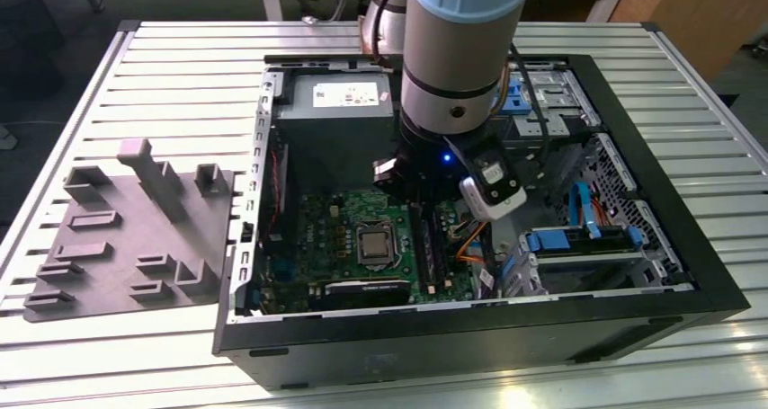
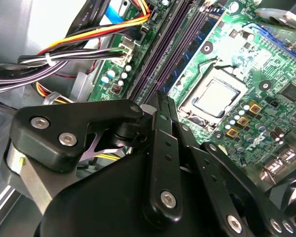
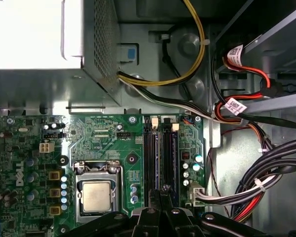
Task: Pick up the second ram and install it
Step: 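Insert the second ram into the second slot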
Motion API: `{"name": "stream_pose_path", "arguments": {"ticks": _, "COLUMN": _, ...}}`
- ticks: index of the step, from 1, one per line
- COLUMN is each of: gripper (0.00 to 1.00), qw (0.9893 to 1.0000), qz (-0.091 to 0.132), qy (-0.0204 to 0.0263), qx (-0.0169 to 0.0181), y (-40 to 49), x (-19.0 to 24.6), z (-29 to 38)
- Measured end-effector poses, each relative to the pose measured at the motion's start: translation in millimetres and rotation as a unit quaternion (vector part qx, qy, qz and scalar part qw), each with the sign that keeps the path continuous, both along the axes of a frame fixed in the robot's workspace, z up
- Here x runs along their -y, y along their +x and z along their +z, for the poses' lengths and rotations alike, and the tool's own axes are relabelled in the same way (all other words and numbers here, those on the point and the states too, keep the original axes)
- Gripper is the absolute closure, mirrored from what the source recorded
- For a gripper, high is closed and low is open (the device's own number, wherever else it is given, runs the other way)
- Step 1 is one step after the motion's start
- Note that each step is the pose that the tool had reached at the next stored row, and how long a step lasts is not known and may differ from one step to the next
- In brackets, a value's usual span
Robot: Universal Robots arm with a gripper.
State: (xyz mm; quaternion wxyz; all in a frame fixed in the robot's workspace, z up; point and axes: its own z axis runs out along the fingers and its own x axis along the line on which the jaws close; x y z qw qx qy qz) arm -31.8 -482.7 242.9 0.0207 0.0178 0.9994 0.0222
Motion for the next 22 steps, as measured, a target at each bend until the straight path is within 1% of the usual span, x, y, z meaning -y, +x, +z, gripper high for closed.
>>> {"name": "stream_pose_path", "arguments": {"ticks": 6, "gripper": 0.89, "qw": 1.0, "qz": 0.001, "qy": 0.0, "qx": 0.0, "y": 0.0, "x": 0.0, "z": -2.4}}
{"name": "stream_pose_path", "arguments": {"ticks": 15, "gripper": 0.89, "qw": 0.9999, "qz": 0.01, "qy": 0.0, "qx": 0.0, "y": 0.0, "x": 0.0, "z": -3.5}}
{"name": "stream_pose_path", "arguments": {"ticks": 22, "gripper": 0.89, "qw": 0.9999, "qz": 0.01, "qy": 0.0002, "qx": 0.0001, "y": 0.0, "x": -0.1, "z": -4.5}}
